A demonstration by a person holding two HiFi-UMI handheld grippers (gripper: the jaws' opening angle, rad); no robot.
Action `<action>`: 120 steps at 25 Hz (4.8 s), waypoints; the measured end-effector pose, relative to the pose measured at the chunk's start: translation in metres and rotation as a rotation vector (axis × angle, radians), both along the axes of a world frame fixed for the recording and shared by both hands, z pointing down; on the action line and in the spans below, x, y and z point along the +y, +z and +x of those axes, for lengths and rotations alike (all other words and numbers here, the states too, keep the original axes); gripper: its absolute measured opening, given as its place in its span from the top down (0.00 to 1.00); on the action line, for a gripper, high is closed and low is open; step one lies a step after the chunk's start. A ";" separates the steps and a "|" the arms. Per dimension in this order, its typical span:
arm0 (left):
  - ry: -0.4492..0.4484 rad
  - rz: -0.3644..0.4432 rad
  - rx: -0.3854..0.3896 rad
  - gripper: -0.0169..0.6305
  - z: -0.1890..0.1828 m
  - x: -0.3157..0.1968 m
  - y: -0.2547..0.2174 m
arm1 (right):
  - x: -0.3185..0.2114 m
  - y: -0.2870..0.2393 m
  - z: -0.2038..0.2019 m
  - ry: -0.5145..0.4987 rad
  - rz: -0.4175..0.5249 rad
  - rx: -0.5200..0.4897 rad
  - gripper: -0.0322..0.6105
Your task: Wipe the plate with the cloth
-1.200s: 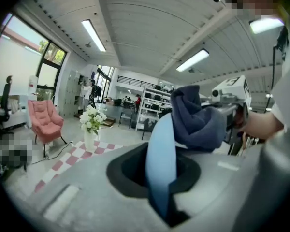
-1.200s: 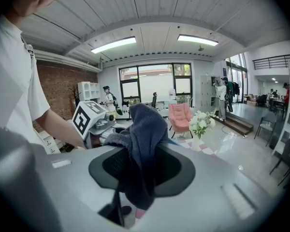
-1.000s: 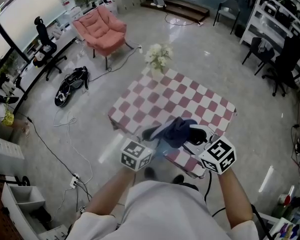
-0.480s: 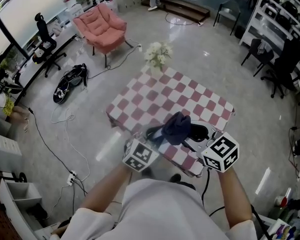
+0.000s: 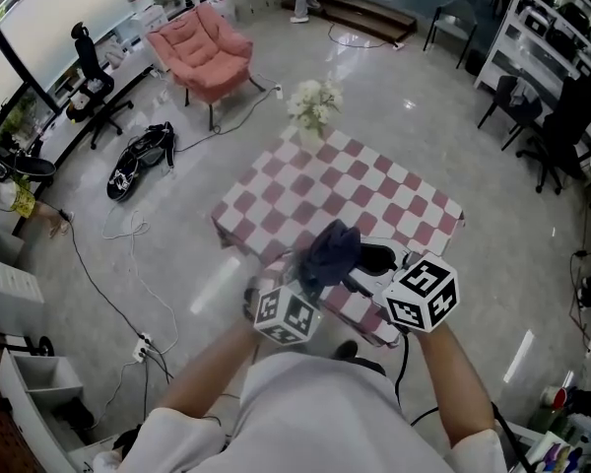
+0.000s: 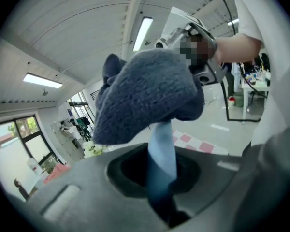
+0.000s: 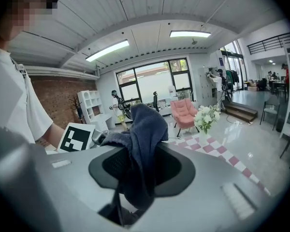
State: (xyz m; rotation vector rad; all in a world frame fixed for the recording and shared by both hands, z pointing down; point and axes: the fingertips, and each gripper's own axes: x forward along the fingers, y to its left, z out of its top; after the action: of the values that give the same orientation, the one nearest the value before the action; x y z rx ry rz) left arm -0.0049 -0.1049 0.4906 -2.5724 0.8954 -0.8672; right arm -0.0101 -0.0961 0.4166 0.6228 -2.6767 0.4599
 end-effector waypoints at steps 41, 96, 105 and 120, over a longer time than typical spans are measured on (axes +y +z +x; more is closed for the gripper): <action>0.171 0.363 -0.098 0.92 0.000 0.013 -0.034 | -0.034 0.042 0.077 0.193 -0.075 0.049 0.74; 0.448 0.550 -0.165 0.92 0.045 0.045 -0.056 | -0.038 0.065 0.082 -0.360 -0.419 0.233 0.74; 0.490 0.586 -0.183 0.92 0.056 0.051 -0.053 | -0.017 0.038 0.061 -0.413 -0.511 0.104 0.74; 0.528 0.608 -0.184 0.92 0.070 0.062 -0.053 | -0.014 0.027 0.034 -0.417 -0.605 -0.009 0.75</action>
State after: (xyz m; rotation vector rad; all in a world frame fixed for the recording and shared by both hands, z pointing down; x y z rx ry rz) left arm 0.0647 -0.0432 0.4377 -2.0027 0.3189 -0.5491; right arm 0.0235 -0.1100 0.4439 -0.1100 -2.3849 1.0738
